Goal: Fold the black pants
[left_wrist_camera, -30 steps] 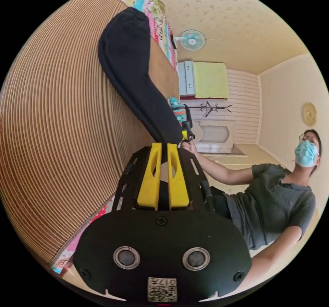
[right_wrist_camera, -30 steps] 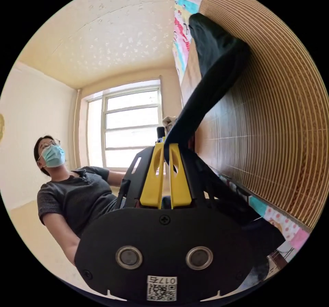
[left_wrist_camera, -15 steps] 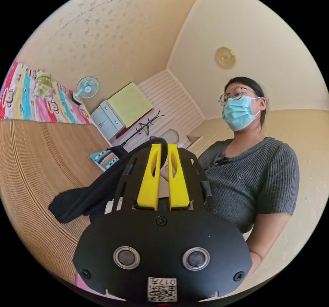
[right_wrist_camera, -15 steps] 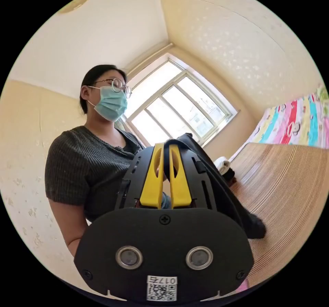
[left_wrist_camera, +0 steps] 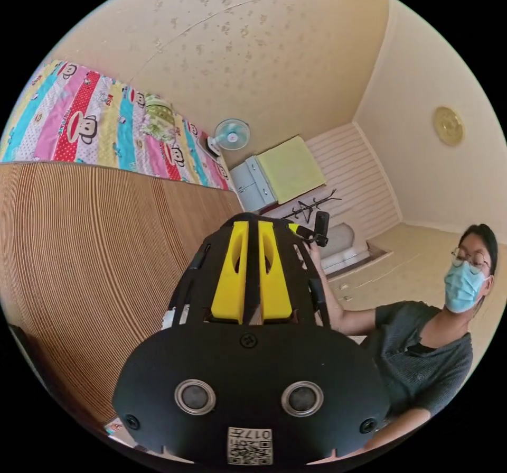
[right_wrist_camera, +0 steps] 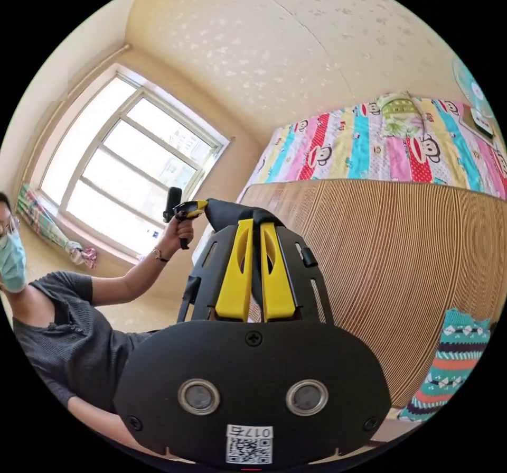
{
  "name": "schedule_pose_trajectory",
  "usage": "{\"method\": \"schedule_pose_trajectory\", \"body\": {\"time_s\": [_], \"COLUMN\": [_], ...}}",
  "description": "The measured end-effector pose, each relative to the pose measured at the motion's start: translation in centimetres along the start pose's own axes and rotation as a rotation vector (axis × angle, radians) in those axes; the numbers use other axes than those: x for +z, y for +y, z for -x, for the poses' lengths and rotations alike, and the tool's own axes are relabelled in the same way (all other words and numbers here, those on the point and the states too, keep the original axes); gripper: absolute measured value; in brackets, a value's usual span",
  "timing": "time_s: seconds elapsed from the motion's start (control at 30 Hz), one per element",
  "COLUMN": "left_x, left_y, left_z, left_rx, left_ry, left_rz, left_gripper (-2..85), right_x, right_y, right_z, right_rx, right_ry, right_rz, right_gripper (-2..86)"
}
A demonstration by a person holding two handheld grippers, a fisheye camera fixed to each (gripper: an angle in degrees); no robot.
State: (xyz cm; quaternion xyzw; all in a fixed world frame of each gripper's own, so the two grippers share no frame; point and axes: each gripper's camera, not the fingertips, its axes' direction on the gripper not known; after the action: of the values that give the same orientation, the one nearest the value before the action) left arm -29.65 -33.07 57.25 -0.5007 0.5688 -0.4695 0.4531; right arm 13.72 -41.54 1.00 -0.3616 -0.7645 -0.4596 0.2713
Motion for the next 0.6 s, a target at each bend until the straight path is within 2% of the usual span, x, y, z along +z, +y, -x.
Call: {"method": "schedule_pose_trajectory", "body": {"time_s": [0.1, 0.2, 0.33, 0.47, 0.6], "left_x": [3.2, 6.1, 9.0, 13.5, 16.8], "left_y": [-0.3, 2.8, 10.1, 19.6, 24.6], "left_z": [4.0, 6.9, 9.8, 13.4, 16.0], "left_rx": [-0.065, -0.093, -0.184, -0.393, -0.577], "left_ry": [-0.169, -0.232, -0.195, -0.163, -0.163], "left_rz": [0.103, 0.194, 0.266, 0.362, 0.374], "left_gripper": [4.0, 4.0, 4.0, 2.9, 0.2], "right_x": [5.1, 9.3, 12.8, 15.5, 17.5], "right_y": [-0.1, 3.4, 12.2, 20.0, 21.4], "right_z": [-3.3, -4.8, -8.7, -13.8, -17.8], "right_rx": [0.097, 0.094, 0.251, 0.509, 0.619], "right_ry": [0.054, 0.131, 0.059, 0.077, 0.08], "right_rz": [0.123, 0.234, 0.315, 0.401, 0.542], "right_gripper": [2.4, 2.6, 3.0, 3.6, 4.4]}}
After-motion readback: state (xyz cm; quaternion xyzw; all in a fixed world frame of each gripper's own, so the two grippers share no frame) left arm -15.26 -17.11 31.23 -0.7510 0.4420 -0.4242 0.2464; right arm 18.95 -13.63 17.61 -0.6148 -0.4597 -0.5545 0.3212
